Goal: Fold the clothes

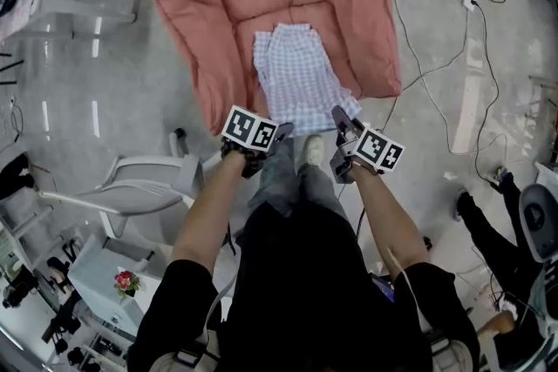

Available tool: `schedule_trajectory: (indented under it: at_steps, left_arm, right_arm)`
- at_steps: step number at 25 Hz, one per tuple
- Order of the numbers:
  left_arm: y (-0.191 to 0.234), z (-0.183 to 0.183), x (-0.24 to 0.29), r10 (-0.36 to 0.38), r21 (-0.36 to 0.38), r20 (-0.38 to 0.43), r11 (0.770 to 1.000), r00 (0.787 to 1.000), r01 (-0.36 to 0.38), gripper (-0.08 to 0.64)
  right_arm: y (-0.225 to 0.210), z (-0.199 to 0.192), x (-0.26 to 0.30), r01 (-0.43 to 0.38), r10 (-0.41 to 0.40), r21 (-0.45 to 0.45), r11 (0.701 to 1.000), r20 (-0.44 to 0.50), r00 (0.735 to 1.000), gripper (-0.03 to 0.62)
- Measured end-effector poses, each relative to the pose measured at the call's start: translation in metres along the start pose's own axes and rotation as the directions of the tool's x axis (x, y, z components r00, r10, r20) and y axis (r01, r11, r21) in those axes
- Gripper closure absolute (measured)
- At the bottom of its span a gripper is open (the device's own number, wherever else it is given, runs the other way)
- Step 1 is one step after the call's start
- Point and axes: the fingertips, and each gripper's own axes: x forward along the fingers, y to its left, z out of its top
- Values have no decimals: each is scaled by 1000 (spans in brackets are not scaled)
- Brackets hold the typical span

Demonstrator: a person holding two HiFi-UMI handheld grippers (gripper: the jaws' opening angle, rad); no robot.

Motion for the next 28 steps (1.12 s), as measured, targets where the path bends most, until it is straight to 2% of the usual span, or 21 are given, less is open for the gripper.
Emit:
schedule_trajectory:
  at_steps: [11,15,21,28]
  left_arm:
    - [20,-66,65,-29,-120,30,992,999,33,515]
    - [33,-85,90,-4,-123,24,992,1000,7,515]
    - [56,-89,105,104,-94,33,991,994,-100,515]
    - [48,-72,86,148,-195,94,973,985,-127,512]
  right_arm:
    - [-84,-56,6,40,-35,78,996,-62,997,569]
    - [-108,-73,11,53,-47,79,995,-81,996,569]
    - [-125,-80,27,89,-85,57,994,-60,995,569]
    - [-103,-61,21,107,-107,88,990,0,994,569]
